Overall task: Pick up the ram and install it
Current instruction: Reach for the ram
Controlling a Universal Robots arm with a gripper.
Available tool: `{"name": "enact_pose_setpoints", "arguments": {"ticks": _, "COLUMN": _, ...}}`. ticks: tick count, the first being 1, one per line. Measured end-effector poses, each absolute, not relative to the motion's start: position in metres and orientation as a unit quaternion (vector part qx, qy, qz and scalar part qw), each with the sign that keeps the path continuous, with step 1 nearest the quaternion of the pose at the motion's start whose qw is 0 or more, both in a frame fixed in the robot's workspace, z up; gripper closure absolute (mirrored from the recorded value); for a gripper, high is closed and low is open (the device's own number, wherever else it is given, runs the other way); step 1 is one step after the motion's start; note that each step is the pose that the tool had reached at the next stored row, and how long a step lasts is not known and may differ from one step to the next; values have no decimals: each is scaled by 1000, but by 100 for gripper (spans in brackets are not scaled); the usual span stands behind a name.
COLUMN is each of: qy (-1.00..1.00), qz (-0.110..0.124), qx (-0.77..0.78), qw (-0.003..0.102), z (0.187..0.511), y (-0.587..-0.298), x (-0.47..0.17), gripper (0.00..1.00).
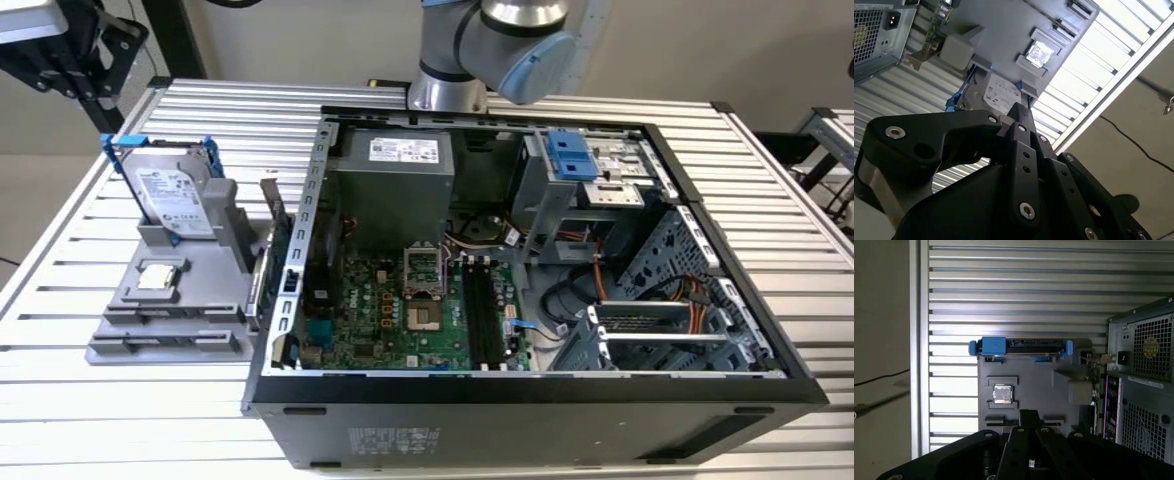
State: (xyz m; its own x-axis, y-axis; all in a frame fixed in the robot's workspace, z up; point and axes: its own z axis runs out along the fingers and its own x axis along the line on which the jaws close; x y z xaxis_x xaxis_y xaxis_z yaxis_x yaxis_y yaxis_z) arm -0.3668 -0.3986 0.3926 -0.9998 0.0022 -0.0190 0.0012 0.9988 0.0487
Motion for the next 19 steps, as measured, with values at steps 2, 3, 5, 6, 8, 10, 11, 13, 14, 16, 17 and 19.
{"name": "enact_pose_setpoints", "arguments": {"ticks": 2, "qy": 1000, "qz": 24, "qx": 1, "qw": 10, "z": 393, "y": -399, "x": -367, "gripper": 100}}
{"name": "enact_pose_setpoints", "arguments": {"ticks": 3, "qy": 1000, "qz": 24, "qx": 1, "qw": 10, "z": 393, "y": -400, "x": -367, "gripper": 100}}
{"name": "enact_pose_setpoints", "arguments": {"ticks": 5, "qy": 1000, "qz": 24, "qx": 1, "qw": 10, "z": 393, "y": -402, "x": -367, "gripper": 100}}
{"name": "enact_pose_setpoints", "arguments": {"ticks": 6, "qy": 1000, "qz": 24, "qx": 1, "qw": 10, "z": 393, "y": -404, "x": -367, "gripper": 100}}
{"name": "enact_pose_setpoints", "arguments": {"ticks": 8, "qy": 1000, "qz": 24, "qx": 1, "qw": 10, "z": 393, "y": -409, "x": -367, "gripper": 100}}
{"name": "enact_pose_setpoints", "arguments": {"ticks": 10, "qy": 1000, "qz": 24, "qx": 1, "qw": 10, "z": 392, "y": -413, "x": -367, "gripper": 100}}
{"name": "enact_pose_setpoints", "arguments": {"ticks": 11, "qy": 1000, "qz": 24, "qx": 1, "qw": 10, "z": 392, "y": -415, "x": -367, "gripper": 100}}
{"name": "enact_pose_setpoints", "arguments": {"ticks": 13, "qy": 1000, "qz": 24, "qx": 1, "qw": 10, "z": 392, "y": -419, "x": -367, "gripper": 100}}
{"name": "enact_pose_setpoints", "arguments": {"ticks": 14, "qy": 1000, "qz": 24, "qx": 1, "qw": 10, "z": 392, "y": -421, "x": -367, "gripper": 100}}
{"name": "enact_pose_setpoints", "arguments": {"ticks": 16, "qy": 1000, "qz": 24, "qx": 1, "qw": 10, "z": 392, "y": -425, "x": -367, "gripper": 100}}
{"name": "enact_pose_setpoints", "arguments": {"ticks": 17, "qy": 1000, "qz": 24, "qx": 1, "qw": 10, "z": 392, "y": -427, "x": -367, "gripper": 100}}
{"name": "enact_pose_setpoints", "arguments": {"ticks": 19, "qy": 1000, "qz": 24, "qx": 1, "qw": 10, "z": 391, "y": -432, "x": -367, "gripper": 100}}
